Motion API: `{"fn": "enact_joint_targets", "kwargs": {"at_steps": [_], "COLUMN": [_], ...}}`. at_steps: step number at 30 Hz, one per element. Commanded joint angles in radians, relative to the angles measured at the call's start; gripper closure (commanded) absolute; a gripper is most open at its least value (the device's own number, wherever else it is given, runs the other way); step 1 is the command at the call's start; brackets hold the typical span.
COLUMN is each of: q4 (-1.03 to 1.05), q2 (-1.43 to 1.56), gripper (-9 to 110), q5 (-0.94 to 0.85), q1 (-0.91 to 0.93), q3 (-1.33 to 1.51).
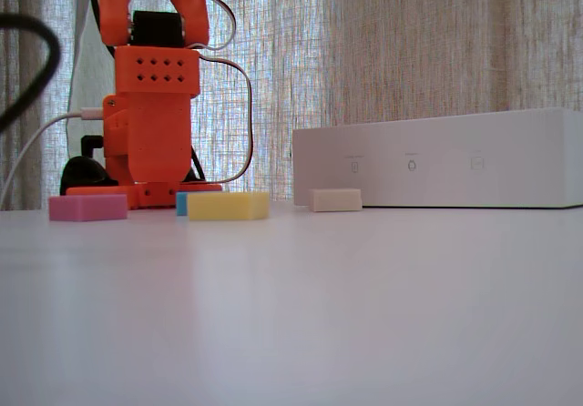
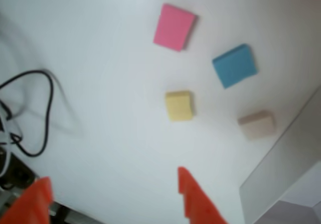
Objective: Grasp the pink cuboid and put it in the bin.
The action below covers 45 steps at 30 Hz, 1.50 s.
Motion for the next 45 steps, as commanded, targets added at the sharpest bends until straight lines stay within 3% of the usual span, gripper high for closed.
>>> {"fn": "enact_joint_targets", "kwargs": {"at_steps": [1,24,45], "q4": [-0.021,-0.202,-0.414], "q2": [-0.011,-0.152,-0.183], "gripper": [69,68,70], "q5": [-0.006,-0.138,-0.216], "q1": [0.014,0.222,0.259], "q3": [0.031,0.345,0.523]}}
